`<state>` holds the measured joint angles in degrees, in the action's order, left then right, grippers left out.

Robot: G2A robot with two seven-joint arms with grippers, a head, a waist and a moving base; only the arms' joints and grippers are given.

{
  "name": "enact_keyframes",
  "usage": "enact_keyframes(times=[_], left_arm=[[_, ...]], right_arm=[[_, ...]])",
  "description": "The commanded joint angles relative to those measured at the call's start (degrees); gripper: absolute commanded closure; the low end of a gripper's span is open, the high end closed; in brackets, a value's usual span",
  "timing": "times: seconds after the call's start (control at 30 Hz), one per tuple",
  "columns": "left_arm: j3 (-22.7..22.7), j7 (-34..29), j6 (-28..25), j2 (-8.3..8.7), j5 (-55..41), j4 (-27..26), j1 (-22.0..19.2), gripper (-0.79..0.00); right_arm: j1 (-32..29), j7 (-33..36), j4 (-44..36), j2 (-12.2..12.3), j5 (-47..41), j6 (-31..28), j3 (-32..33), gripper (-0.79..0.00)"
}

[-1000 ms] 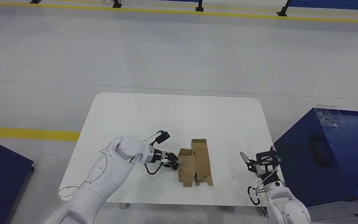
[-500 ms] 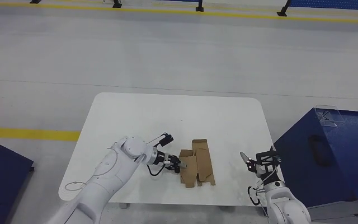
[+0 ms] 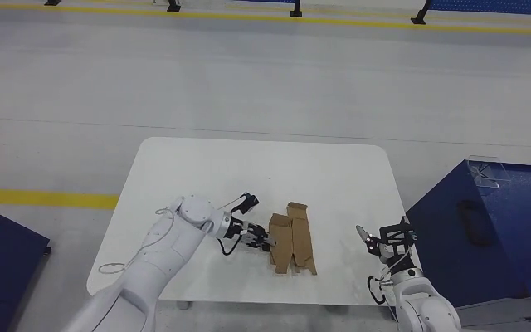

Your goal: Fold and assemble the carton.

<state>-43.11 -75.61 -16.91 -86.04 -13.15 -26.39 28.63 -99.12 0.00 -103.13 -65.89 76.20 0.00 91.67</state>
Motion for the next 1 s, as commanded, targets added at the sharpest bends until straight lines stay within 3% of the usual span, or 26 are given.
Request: enact_keyframes(times=[0.0, 0.13, 0.27, 0.53, 0.63, 0.97], left_arm=[[-1.56, -2.48, -1.46, 0.65, -1.91, -0.11, -0.69, 0.000], [-5.77, -8.27, -3.49, 2.80, -6.00, -2.22, -1.63, 0.000], [-10.01, -6.66, -5.10, 5.97, -5.42, -9.35, 0.32, 0.000], [-21.13, -9.27, -2.50, 12.80, -7.65, -33.42, 13.63, 0.000], [-24.57, -7.74, -4.03, 14.79, -5.25, -41.96, 19.50, 0.000], [-25.37, -7.47, -4.30, 15.19, -4.67, -43.35, 20.71, 0.000]], right_arm=[[0.00, 0.00, 0.00, 0.00, 0.00, 0.00, 0.00, -0.785], [0.00, 0.00, 0.00, 0.00, 0.00, 0.00, 0.00, -0.785], [0.00, 0.00, 0.00, 0.00, 0.00, 0.00, 0.00, -0.785], [0.00, 0.00, 0.00, 0.00, 0.00, 0.00, 0.00, -0.785], [0.00, 0.00, 0.00, 0.00, 0.00, 0.00, 0.00, -0.785], [0.00, 0.00, 0.00, 0.00, 0.00, 0.00, 0.00, -0.785]])
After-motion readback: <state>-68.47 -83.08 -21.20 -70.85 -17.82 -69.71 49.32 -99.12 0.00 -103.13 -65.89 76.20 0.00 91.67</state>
